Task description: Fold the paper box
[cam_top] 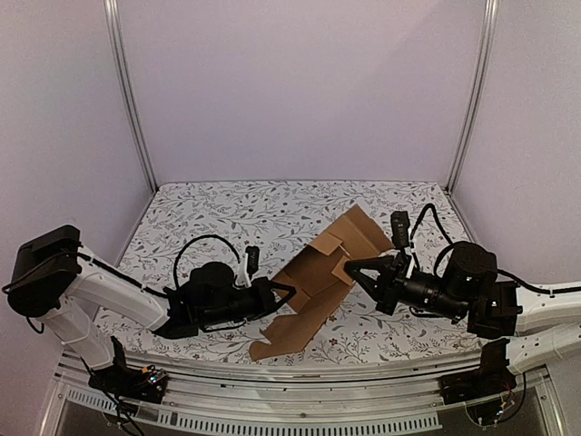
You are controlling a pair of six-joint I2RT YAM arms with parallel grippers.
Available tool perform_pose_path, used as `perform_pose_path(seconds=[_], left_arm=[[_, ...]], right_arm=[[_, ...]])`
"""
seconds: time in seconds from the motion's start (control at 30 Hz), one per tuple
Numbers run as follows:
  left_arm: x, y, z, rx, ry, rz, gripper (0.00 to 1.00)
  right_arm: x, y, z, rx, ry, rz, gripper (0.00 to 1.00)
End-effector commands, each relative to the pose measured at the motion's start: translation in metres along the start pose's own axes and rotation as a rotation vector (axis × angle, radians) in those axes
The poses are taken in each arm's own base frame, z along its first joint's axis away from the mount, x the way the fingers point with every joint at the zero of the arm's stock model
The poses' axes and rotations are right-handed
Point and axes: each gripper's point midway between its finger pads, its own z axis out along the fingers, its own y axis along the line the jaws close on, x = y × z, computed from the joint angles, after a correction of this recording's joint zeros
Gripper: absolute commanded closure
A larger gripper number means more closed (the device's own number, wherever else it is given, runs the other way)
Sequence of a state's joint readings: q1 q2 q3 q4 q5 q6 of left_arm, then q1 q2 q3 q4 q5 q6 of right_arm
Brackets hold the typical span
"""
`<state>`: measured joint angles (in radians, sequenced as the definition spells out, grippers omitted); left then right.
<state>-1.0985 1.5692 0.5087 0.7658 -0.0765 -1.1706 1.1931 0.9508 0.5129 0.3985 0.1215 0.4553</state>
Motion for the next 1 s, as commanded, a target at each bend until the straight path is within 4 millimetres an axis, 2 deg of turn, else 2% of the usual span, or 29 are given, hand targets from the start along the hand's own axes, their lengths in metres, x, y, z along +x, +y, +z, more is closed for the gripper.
perform_pose_path(seconds=[0.0, 0.33, 0.63, 0.77, 0.97], left_arm=[[-0.015, -0.043, -0.004, 0.125, -0.019, 0.037, 1.00], [-0.036, -0.052, -0.015, 0.025, -0.072, 0.237, 1.00], [-0.048, -0.061, -0.026, 0.007, -0.094, 0.292, 1.00], [-0.050, -0.059, -0.027, -0.022, -0.093, 0.310, 1.00], [-0.053, -0.046, -0.027, -0.095, -0.102, 0.362, 1.00]], right_arm=[[0.012, -0.005, 0.002, 0.028, 0.028, 0.006, 1.00], [0.046, -0.031, -0.004, 0.172, 0.158, -0.007, 1.00], [0.073, -0.053, -0.015, 0.301, 0.252, -0.038, 1.00], [0.072, -0.052, -0.016, 0.299, 0.255, -0.038, 1.00], [0.050, -0.036, -0.019, 0.245, 0.223, -0.044, 1.00]])
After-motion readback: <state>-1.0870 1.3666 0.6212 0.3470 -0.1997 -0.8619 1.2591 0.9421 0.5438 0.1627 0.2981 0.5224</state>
